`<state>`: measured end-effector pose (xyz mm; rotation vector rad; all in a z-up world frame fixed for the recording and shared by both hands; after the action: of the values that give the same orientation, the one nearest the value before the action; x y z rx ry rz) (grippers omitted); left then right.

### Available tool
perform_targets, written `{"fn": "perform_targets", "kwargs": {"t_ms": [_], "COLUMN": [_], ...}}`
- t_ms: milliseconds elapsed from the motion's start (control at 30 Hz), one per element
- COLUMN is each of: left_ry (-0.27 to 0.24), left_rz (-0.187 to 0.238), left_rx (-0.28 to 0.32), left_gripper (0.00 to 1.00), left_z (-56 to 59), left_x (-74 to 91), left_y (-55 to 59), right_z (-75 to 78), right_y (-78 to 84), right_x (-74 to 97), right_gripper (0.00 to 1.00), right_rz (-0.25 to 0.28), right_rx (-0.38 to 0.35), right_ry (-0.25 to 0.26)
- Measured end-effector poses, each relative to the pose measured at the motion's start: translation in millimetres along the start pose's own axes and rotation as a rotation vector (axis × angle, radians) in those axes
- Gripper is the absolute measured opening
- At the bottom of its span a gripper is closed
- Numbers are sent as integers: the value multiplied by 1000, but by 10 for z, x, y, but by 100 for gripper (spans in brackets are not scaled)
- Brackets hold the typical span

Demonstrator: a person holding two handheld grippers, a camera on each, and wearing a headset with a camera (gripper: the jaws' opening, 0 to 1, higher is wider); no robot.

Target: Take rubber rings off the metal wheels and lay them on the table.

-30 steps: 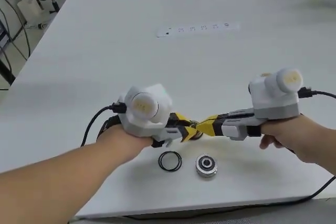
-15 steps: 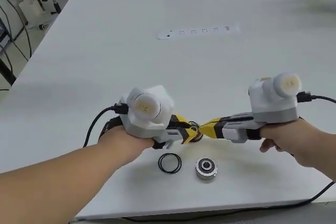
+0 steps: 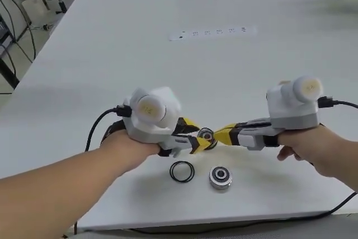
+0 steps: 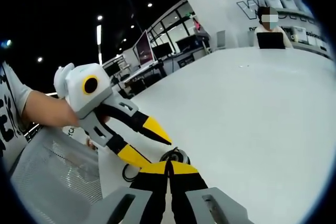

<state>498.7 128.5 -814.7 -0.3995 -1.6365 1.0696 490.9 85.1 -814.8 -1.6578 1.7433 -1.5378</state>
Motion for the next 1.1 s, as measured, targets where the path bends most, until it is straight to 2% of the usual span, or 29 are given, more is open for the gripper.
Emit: {"fn": "perform_targets", "kwargs": {"t_ms": [167, 700, 933, 1100], "left_ry": [15, 25, 33, 42], "left_rz": [16, 45, 48, 69], "left_rx": [-6, 20, 16, 20], "left_gripper": [30, 45, 53, 58], "left_z": [18, 19, 70, 114], "left_x": [73, 340, 439, 526], "left_y": [-17, -16, -5, -31], "right_z": [-25, -78, -144, -233], "right_y": [-21, -76, -85, -103], "right_x": [0, 21, 7, -19], "right_gripper": [0, 0, 0, 0], "right_rz": [7, 24, 24, 27], "right_rx": [0, -6, -7, -8], "right_ry": [-7, -26, -48, -74]}}
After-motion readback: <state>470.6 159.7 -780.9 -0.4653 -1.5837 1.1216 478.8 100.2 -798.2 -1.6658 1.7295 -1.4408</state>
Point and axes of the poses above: the centre of the closed fingertips' face, and the gripper's own axes: x roughly backward along the fingers, z roughly to its right, y roughly out of its underside, the point moved 2 cm from there along x, roughly backward along the fingers, and after that the axes turned 1 degree about x, right-handed, at the moved point
